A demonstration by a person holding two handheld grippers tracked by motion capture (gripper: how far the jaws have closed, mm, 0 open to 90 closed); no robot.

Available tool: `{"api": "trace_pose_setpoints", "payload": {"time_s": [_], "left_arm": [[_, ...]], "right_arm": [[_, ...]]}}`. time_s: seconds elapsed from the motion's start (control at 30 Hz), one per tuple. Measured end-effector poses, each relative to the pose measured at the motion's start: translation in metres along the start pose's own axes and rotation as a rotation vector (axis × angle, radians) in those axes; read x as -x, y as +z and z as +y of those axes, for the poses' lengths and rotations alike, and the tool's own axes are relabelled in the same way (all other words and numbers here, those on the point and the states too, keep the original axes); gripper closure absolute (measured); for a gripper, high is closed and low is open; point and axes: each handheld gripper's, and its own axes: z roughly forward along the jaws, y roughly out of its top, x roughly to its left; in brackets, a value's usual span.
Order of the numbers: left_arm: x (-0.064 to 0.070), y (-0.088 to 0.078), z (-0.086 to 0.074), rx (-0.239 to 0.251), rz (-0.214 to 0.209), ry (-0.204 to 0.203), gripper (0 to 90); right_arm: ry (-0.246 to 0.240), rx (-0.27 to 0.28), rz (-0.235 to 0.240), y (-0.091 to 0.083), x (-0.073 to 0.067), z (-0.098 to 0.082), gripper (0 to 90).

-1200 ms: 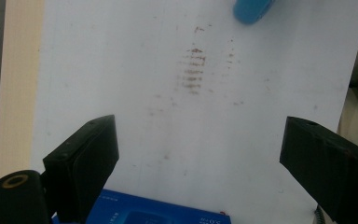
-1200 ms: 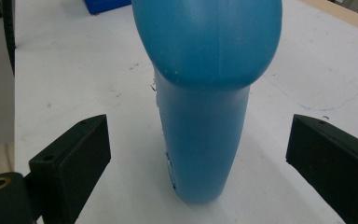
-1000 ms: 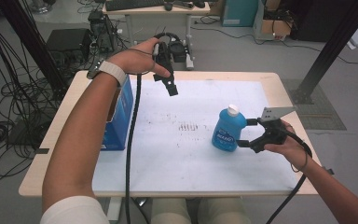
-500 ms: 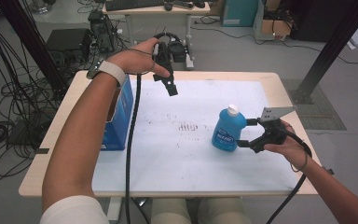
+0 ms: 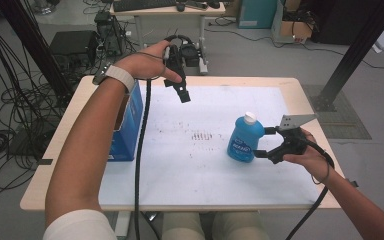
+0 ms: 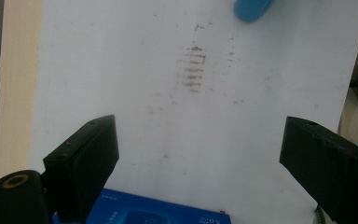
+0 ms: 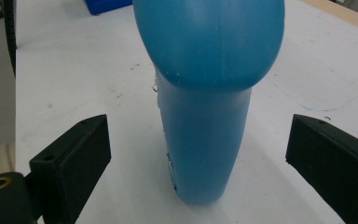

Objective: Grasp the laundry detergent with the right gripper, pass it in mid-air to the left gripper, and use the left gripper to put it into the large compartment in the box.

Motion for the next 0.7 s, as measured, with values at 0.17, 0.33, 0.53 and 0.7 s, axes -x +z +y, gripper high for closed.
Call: {"api": "trace_pose_setpoints", "payload": {"time_s": [0.17, 0.33, 0.53, 0.7], "left_arm": [[0.0001, -0.0002, -0.0001, -0.001, -0.003, -0.002, 11.9], [0.0004, 0.0, 0.0001, 0.0, -0.002, -0.004, 11.9], [0.0004, -0.0001, 0.0006, -0.001, -0.003, -0.001, 11.9], [0.0005, -0.0002, 0.0004, 0.0, -0.002, -0.003, 11.9]], "right_arm": [[0.0, 0.0, -0.001, 0.0002, 0.0001, 0.0001, 6.6], [0.005, 0.0, -0.002, -0.0002, -0.0003, 0.0001, 6.6], [0.009, -0.002, -0.004, -0.0005, -0.0008, 0.0002, 6.6], [0.009, -0.002, -0.004, -0.0005, -0.0008, 0.0002, 6.6]]}}
